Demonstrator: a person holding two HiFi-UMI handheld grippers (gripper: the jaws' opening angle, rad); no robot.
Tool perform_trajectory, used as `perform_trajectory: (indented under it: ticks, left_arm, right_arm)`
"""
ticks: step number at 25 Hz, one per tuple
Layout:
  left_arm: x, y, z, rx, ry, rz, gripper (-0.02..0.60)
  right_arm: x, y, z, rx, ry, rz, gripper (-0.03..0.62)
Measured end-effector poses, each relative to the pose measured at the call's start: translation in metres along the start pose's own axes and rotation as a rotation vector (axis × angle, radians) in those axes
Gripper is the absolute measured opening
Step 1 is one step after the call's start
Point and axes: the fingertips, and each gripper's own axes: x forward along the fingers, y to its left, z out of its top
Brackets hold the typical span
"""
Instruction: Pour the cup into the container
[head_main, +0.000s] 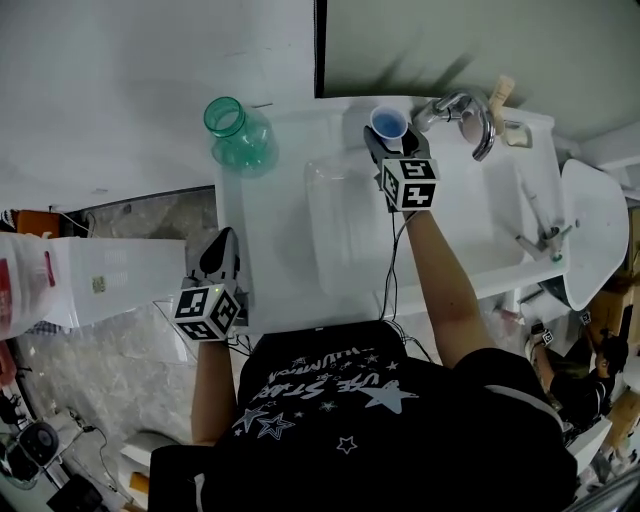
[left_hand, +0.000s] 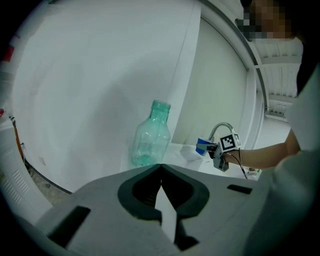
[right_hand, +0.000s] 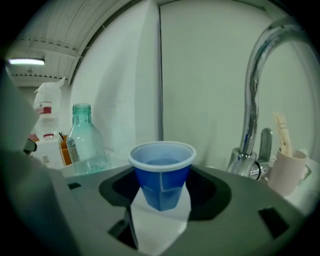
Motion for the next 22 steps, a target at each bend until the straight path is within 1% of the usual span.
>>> perform_trajectory:
  ticks: [4,11,14,18,22]
  left_arm:
    - [-0.005,0.008,0.01,0.013,-0.023,-0.011,0.011]
    - [-0.009,0.013,0.03,0.038,-0.06,-0.034,0.011]
    - [-0.009,0.017,0.042,0.037,-0.078,-0.044,0.011]
    - [-0.007,0.019,0.056,0.043,-0.1,-0.058,0.011]
    - [-0.005,0.022,0.063,0.029,-0.112,-0.076,0.011]
  right_arm:
    - [-0.009,0.011,0.014,-0.03,-0.005,0.01,0.278]
    - [-0.022,0.042,0.047,-0.028,-0.043,0.081,0.278]
    - [-0.025,0.055,0.063,-0.028,-0.051,0.111,0.278]
    - [-0.027,0.07,0.083,-0.065,-0.044,0.149,0.278]
    - [-0.027,0.089,0.103,-0.118,-0.046,0.19,0.278]
